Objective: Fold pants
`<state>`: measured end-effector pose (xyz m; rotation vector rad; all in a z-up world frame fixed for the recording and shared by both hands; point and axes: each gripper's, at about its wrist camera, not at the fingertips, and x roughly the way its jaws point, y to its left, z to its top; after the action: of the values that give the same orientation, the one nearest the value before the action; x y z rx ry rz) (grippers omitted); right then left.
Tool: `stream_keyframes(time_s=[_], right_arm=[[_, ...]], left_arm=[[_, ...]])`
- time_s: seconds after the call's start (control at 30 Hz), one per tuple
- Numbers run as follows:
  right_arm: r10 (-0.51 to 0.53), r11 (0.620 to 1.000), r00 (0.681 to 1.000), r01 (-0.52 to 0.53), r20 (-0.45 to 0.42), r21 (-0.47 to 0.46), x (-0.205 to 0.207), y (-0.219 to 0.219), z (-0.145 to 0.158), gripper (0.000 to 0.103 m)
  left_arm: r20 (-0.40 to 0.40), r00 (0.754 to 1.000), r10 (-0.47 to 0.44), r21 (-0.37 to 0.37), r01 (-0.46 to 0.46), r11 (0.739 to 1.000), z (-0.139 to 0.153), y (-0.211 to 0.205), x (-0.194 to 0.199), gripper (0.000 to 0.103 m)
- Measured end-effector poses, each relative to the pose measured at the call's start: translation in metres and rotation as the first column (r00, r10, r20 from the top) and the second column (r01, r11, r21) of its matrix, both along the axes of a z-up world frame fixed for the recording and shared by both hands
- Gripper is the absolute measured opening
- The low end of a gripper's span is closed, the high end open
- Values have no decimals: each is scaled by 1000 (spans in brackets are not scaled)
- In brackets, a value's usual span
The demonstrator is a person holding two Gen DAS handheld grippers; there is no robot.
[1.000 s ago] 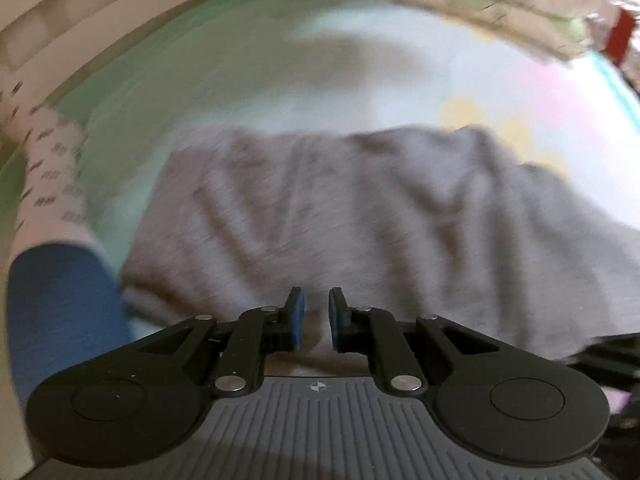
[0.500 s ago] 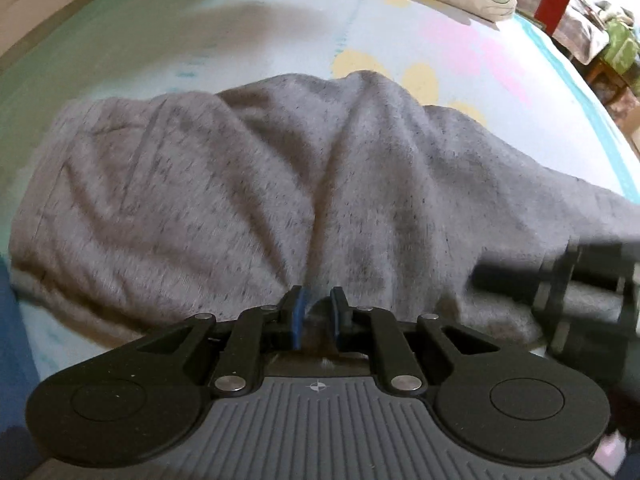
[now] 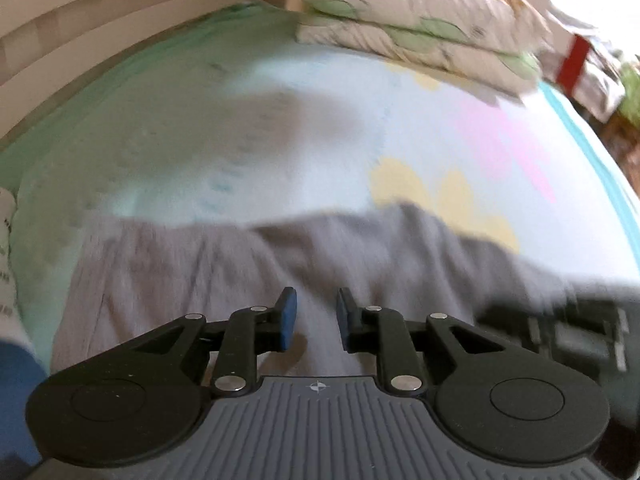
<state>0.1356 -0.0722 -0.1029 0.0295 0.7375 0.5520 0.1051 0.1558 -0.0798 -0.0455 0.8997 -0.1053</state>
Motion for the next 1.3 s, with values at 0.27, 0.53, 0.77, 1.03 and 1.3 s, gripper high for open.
stream_keyframes(time_s=[0.27,0.53,0.77,1.03,1.3], right_arm=[[20,1000,1000,-19,15,-23,1,9,-1,14],[-51,996,998,54,34,-72,64,-15,-5,42],[83,996,994,-84,-70,-22,116,-16,-23,48],[269,962,962,-265,-53,60,86,-5,-13,19],[145,984,989,-142,-16,105,127,-23,-12,51]], left_arm=[[-23,990,139,98,-136,986,-35,42,4,28],[-21,991,133,138,-129,982,-37,36,-4,29],[-28,989,144,62,-142,988,-37,53,-11,29],[-15,990,139,62,-137,989,-38,52,-8,29],[-17,991,135,58,-134,989,-38,53,-10,29]])
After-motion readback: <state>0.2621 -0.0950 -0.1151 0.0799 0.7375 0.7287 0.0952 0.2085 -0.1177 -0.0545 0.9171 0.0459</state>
